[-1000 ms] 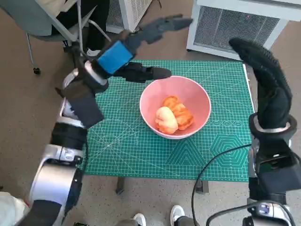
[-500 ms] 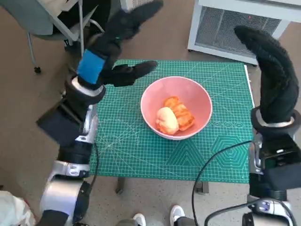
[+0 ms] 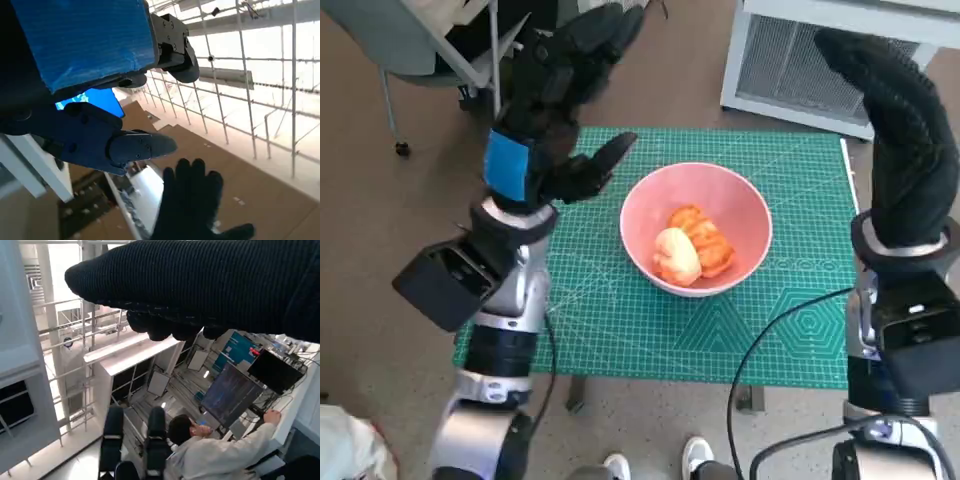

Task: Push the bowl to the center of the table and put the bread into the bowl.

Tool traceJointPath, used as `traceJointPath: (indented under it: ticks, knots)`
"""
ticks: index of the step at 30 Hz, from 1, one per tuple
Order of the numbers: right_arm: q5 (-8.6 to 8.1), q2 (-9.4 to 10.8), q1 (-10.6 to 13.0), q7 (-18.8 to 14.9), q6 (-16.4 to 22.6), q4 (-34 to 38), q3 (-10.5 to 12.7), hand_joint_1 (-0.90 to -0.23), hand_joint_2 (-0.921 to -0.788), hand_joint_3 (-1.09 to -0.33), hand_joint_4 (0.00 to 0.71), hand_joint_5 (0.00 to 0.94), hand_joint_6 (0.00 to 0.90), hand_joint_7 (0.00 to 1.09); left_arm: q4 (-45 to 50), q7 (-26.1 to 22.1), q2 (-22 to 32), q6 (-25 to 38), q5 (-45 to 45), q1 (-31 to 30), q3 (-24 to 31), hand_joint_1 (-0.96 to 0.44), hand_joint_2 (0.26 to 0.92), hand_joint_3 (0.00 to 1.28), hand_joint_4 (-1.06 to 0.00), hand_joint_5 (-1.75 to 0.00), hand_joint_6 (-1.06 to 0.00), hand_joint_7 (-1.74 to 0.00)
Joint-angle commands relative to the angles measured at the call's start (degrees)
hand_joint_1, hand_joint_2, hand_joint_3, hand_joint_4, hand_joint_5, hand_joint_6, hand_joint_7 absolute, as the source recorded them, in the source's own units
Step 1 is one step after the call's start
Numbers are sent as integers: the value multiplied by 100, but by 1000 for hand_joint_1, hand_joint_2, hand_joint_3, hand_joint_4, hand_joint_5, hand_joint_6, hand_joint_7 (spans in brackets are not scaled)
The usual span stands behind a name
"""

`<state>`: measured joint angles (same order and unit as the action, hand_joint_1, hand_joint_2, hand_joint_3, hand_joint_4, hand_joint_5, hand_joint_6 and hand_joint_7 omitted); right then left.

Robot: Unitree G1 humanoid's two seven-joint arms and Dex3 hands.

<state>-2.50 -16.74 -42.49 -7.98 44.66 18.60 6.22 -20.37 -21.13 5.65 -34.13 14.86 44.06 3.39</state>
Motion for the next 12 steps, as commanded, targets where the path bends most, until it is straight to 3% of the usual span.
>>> traceJointPath:
  ticks: [1, 12]
  knots:
    - [-43, 58, 8, -66, -131, -33, -47, -593, -921, -773, 226, 0, 9, 558, 249, -51, -89, 140, 112, -113, -23, -511, 921, 385, -375, -9, -82, -797]
    - [-98, 82, 1, -110, -291, -171, -93, -600, -921, -756, 236, 5, 0, 560, 251, -72, -201, 94, 59, -170, -30, -504, 921, 382, -365, -5, -36, -890]
